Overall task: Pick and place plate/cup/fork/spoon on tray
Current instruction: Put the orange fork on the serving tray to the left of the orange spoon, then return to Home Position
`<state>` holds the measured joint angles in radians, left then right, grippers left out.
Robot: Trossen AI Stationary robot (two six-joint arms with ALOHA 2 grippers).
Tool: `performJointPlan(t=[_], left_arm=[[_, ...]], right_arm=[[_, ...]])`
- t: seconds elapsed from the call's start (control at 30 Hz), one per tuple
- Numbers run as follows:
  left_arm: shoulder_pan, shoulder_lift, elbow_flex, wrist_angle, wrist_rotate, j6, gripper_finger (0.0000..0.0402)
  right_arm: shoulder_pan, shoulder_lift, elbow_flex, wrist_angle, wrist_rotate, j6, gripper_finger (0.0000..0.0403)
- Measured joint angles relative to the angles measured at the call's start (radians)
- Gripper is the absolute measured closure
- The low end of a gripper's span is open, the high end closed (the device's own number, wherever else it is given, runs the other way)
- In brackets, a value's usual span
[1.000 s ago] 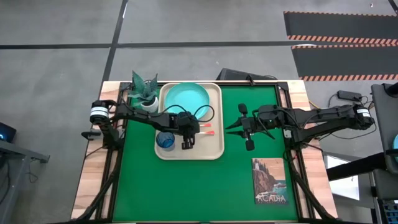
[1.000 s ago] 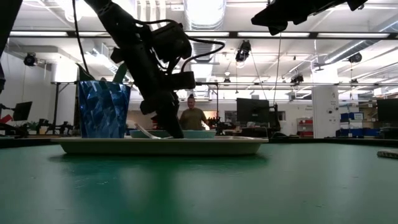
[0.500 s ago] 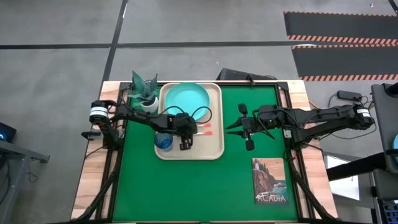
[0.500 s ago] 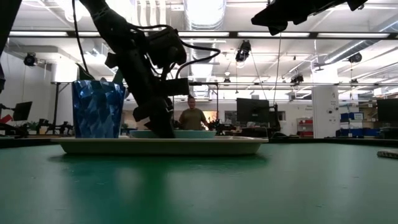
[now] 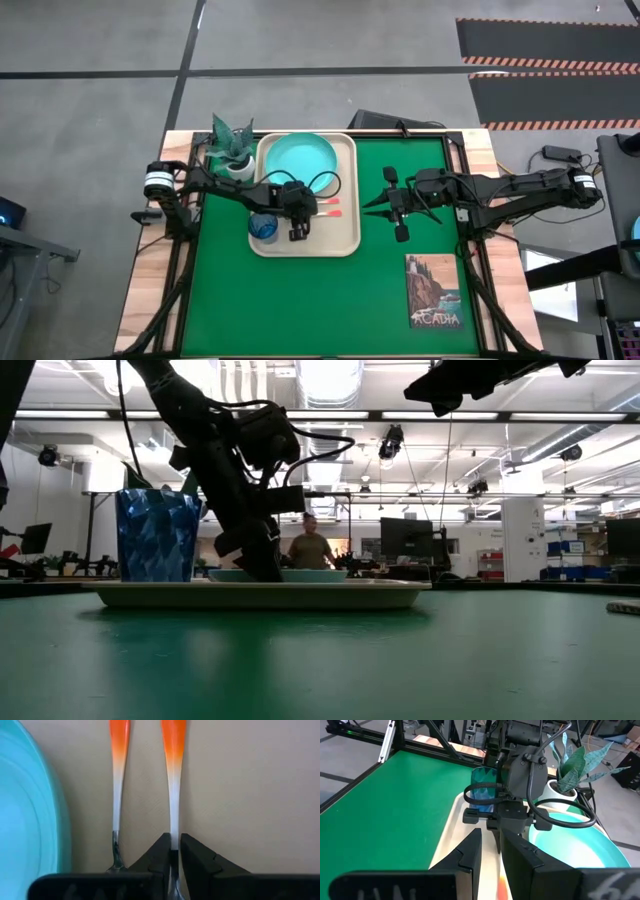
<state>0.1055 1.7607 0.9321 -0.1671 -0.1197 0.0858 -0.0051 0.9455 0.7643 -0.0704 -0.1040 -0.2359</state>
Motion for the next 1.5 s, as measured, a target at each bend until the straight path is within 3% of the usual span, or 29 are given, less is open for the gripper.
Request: performJointPlan(t=[0.2, 0.37, 0.7, 1.0, 1.23, 1.5], left_arm=[[0.0, -0.014, 0.002, -0.014, -0.002, 0.006, 0.0337], [-0.002, -0.106, 0.029, -0.136, -0.001, -0.001, 0.033], [-0.117, -0.452, -0.016, -0.137, 0.003, -0.053, 0.0329], [-0.261, -0.707, -0.212, -0.037, 0.001, -0.096, 0.0329], [-0.274, -0.916, -0.357, -0.051, -0.005, -0.186, 0.0329], [-0.275, -1.199, -0.387, -0.166, 0.001, -0.203, 0.0332]], right_arm=[[0.0, 0.0, 0.0, 0.0, 0.0, 0.009, 0.0339], [0.0, 0.0, 0.0, 0.0, 0.0, 0.01, 0.0339], [0.0, 0.004, 0.0, 0.013, 0.0, 0.027, 0.0339], [0.0, 0.031, 0.001, 0.039, 0.0, 0.027, 0.0339], [0.0, 0.033, 0.001, 0.053, 0.0, 0.025, 0.0339], [0.0, 0.033, 0.001, 0.053, 0.0, 0.012, 0.0339]])
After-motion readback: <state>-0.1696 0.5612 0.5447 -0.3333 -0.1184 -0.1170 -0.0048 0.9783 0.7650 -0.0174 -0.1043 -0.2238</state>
